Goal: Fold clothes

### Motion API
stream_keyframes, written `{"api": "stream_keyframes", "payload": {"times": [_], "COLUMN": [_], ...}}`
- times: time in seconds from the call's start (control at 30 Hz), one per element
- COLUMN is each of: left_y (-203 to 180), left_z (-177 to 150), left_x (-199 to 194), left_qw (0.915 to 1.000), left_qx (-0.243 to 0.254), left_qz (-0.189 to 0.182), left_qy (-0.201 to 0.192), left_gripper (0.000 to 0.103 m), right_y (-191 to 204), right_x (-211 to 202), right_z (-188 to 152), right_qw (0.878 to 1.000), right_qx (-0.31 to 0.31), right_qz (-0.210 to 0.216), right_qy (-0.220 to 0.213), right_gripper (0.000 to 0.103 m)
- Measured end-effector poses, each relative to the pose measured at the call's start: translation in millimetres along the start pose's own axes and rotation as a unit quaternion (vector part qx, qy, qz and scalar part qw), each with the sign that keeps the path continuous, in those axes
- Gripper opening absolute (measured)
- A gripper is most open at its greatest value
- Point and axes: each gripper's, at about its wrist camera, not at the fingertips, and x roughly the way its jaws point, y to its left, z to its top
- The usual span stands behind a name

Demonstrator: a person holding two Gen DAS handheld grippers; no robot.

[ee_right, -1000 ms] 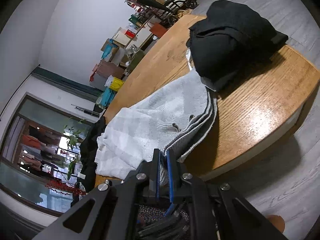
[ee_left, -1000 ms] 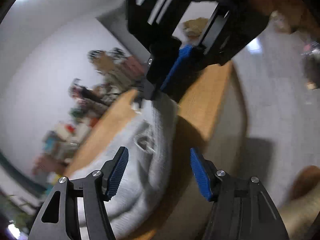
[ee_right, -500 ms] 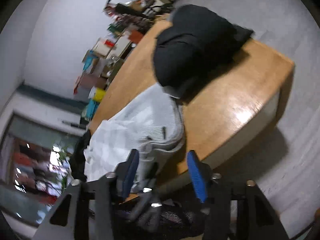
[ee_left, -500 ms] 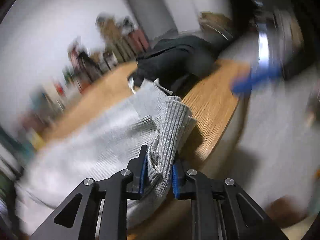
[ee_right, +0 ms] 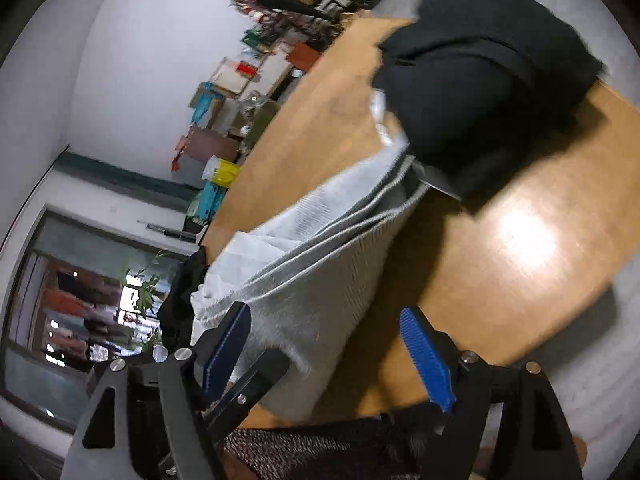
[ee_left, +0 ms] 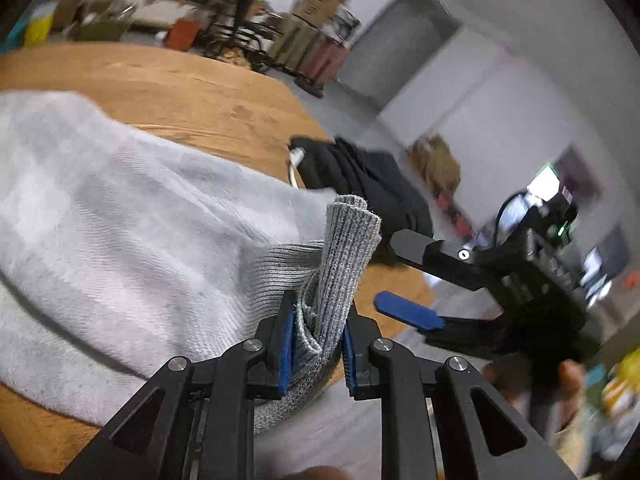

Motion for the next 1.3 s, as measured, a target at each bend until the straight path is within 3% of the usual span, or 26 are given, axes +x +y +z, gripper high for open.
{"api": "stream_keyframes", "payload": {"times": [0.17, 0.37, 0.47, 0.63, 0.7, 0.83, 0.9, 1.0, 1.03, 1.2, 1.3], "left_y": [5.4, 22.0, 20.3, 6.1, 17.4, 50.9, 68.3, 80.6, 78.7, 67.0, 71.0], "left_z": [1.8, -12.5, -4.1, 25.0, 31.9, 18.4, 9.9, 4.8, 6.9, 9.8, -1.0], "left_x": [-37.4, -67.0, -82.3, -117.9, -119.5, -104.3, -97.4, -88.0, -86.6, -77.3, -69.5], "left_qw": [0.9960, 0.9823, 0.9746, 0.9537, 0.9605, 0.9751, 0.9742, 0.9717, 0.9730, 0.9764, 0.9677], "left_qx": [-0.031, -0.086, -0.071, -0.011, -0.026, -0.107, -0.164, -0.209, -0.211, -0.211, -0.250], "left_qz": [0.035, 0.079, 0.119, 0.193, 0.188, 0.162, 0.129, 0.089, 0.075, 0.042, 0.031], "left_qy": [-0.077, -0.146, -0.176, -0.230, -0.203, -0.108, -0.087, -0.065, -0.057, -0.016, 0.014], "left_gripper": [0.020, 0.020, 0.011, 0.005, 0.005, 0.006, 0.011, 0.046, 0.050, 0.051, 0.051], "right_y": [20.1, 31.6, 45.4, 76.2, 85.3, 95.2, 93.9, 90.6, 88.7, 80.0, 74.6], "right_x": [1.7, 23.8, 41.1, 91.2, 108.5, 115.4, 113.1, 107.3, 103.1, 89.1, 82.5], "right_z": [4.9, 2.6, 3.4, -4.2, -11.4, -13.0, -11.1, 2.3, 4.9, 14.5, 16.5], "right_qw": [0.998, 0.992, 0.990, 0.982, 0.978, 0.971, 0.971, 0.973, 0.974, 0.979, 0.980], "right_qx": [-0.050, -0.098, -0.120, -0.160, -0.169, -0.201, -0.204, -0.195, -0.190, -0.166, -0.159], "right_qz": [-0.033, -0.077, -0.077, -0.077, -0.076, -0.095, -0.094, -0.098, -0.101, -0.100, -0.103], "right_qy": [-0.028, 0.007, 0.019, 0.072, 0.095, 0.089, 0.088, 0.075, 0.070, 0.056, 0.052], "right_gripper": [0.081, 0.082, 0.082, 0.081, 0.080, 0.081, 0.080, 0.080, 0.080, 0.080, 0.080]}}
